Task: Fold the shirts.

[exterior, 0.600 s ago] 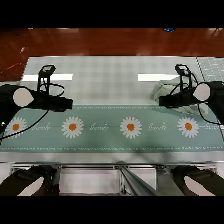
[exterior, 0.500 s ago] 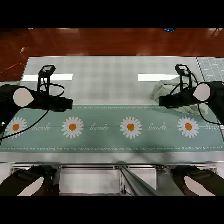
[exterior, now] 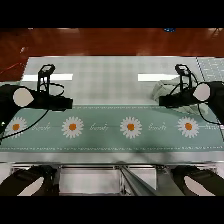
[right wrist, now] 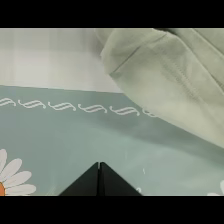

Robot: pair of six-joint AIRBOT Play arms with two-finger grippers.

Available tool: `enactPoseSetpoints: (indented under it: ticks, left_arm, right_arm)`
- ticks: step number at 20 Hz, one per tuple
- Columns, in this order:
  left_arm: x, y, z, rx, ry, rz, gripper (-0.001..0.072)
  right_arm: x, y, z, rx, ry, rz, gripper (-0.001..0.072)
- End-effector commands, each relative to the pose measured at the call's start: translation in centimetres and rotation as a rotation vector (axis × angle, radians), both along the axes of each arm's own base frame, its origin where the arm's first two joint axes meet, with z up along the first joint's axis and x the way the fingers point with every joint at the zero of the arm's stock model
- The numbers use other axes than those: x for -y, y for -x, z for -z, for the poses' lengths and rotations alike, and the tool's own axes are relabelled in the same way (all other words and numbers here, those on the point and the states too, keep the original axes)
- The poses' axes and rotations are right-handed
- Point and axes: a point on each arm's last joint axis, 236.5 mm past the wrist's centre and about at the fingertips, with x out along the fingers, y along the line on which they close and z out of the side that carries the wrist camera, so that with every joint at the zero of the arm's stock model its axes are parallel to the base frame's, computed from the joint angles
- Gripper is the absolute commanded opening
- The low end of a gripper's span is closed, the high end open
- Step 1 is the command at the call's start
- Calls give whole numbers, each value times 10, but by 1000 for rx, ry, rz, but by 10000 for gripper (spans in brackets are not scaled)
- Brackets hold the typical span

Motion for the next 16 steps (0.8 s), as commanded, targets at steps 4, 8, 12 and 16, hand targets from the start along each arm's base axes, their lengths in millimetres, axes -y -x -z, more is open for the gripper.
enactPoseSetpoints:
  ticks: [4,8,12,16]
  left_arm:
    - [0,0,0,0,-1,1,25]
    - [2,-19,-8,84,14,-13,175]
    - [-32,-62,-19,253,-83,-69,508]
    - [-93,-59,-11,165,-46,-355,507]
  right_arm:
    - [-2,-21,-9,95,-10,6,25]
    - [0,-60,-33,288,-18,24,43]
    - [62,-109,-78,528,72,188,415]
    - [173,-138,-82,489,99,488,415]
